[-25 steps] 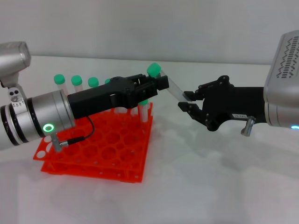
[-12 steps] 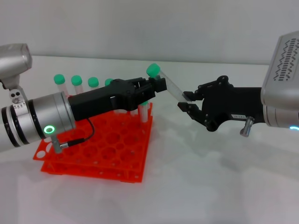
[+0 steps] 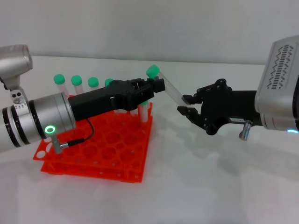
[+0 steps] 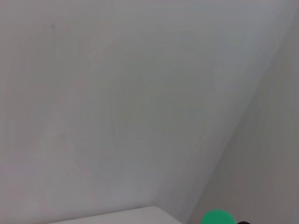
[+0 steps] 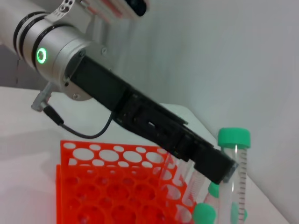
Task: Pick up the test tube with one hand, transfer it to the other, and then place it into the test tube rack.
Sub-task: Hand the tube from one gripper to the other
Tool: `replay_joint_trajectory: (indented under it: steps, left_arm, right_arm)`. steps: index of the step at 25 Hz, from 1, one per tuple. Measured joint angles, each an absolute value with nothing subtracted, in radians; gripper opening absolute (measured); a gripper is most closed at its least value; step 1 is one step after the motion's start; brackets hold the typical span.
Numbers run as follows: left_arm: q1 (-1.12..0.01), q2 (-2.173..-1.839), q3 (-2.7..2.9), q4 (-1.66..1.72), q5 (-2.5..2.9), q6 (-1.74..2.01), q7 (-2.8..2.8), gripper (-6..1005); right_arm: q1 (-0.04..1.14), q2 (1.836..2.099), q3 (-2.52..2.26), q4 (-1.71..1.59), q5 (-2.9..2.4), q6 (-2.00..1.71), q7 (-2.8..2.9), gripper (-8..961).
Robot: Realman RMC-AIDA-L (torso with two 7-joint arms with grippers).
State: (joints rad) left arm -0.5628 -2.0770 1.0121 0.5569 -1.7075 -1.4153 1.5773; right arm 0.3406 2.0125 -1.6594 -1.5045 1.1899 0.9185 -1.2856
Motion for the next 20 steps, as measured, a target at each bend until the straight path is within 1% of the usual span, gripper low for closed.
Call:
replay_joint_trajectory:
  steps: [18,20]
  left_arm:
    - [-0.563,-2.075,1.020,0.555,-1.701,-1.409,1.578,299]
    - [-0.564,-2.075,1.020,0.555,-1.699,-1.405,1.578,321]
  right_arm:
    - [0.343,2.013,-1.679,-1.508,1.180,0.917,-1.283,181]
    - [0.343,2.013,-1.679,-1.510,1.180,0.917,-1.281,190]
